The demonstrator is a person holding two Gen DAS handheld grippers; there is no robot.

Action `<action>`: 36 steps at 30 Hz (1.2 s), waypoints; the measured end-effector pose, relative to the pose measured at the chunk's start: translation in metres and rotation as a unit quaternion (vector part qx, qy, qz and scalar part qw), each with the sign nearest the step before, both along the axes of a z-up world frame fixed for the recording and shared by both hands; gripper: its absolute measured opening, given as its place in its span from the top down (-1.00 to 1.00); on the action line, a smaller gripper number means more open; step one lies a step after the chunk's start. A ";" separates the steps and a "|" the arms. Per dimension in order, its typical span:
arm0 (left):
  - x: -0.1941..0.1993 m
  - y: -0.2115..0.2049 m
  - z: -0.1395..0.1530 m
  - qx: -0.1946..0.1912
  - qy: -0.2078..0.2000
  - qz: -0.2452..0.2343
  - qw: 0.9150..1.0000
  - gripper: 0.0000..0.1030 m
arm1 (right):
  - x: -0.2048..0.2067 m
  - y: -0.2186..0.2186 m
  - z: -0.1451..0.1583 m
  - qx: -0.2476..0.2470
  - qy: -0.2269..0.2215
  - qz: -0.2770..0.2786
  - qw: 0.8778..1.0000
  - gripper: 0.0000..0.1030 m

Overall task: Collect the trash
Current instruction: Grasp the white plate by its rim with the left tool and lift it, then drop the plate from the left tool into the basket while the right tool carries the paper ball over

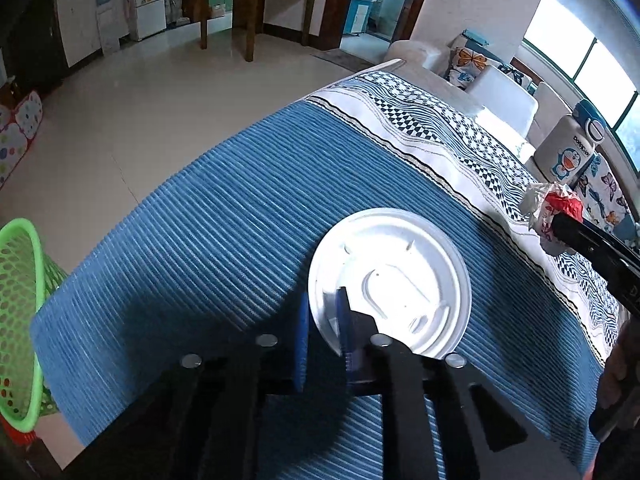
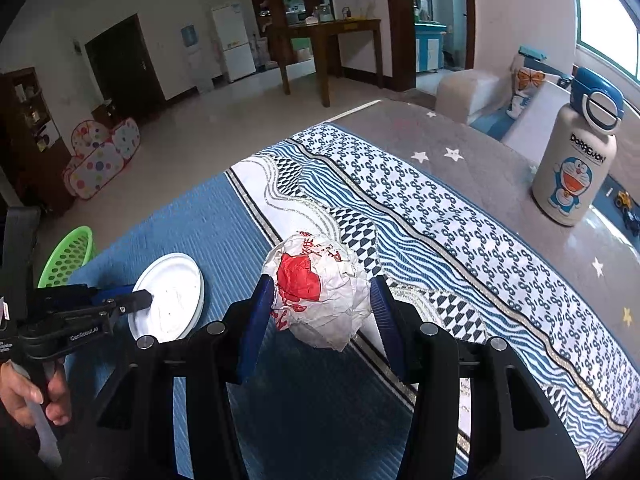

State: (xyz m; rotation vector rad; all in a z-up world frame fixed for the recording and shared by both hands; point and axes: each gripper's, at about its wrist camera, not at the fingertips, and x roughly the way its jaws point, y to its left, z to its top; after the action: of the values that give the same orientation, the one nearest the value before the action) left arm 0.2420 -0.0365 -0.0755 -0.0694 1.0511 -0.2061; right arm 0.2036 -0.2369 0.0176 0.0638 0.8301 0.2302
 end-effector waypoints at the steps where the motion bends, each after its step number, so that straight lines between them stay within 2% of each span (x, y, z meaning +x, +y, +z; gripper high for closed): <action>1: -0.002 0.001 0.001 0.000 -0.001 0.003 1.000 0.75 | -0.002 0.001 0.002 0.001 -0.001 0.001 1.000 0.02; 5: -0.011 0.008 0.010 -0.008 -0.010 0.010 1.000 0.87 | -0.011 0.004 0.008 0.003 -0.008 0.002 1.000 0.02; 12: -0.039 0.028 0.035 -0.005 -0.042 0.017 0.999 0.89 | -0.027 0.025 0.018 0.012 -0.014 0.017 1.000 0.02; 18: -0.062 0.066 0.050 -0.005 -0.059 0.046 0.997 0.90 | -0.039 0.058 0.025 0.014 -0.020 0.042 0.999 0.02; 28: -0.100 0.165 0.081 0.008 -0.094 0.124 0.988 0.90 | -0.055 0.135 0.035 0.020 -0.031 0.107 0.994 0.02; 36: -0.117 0.253 0.088 0.032 -0.105 0.201 0.973 0.90 | -0.062 0.201 0.039 0.031 -0.033 0.157 0.987 0.02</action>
State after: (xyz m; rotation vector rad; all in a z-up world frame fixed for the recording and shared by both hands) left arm 0.1251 0.2167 0.0123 -0.1965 0.8121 0.1848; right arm 0.1412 -0.0360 0.0566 -0.0178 0.7653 0.5523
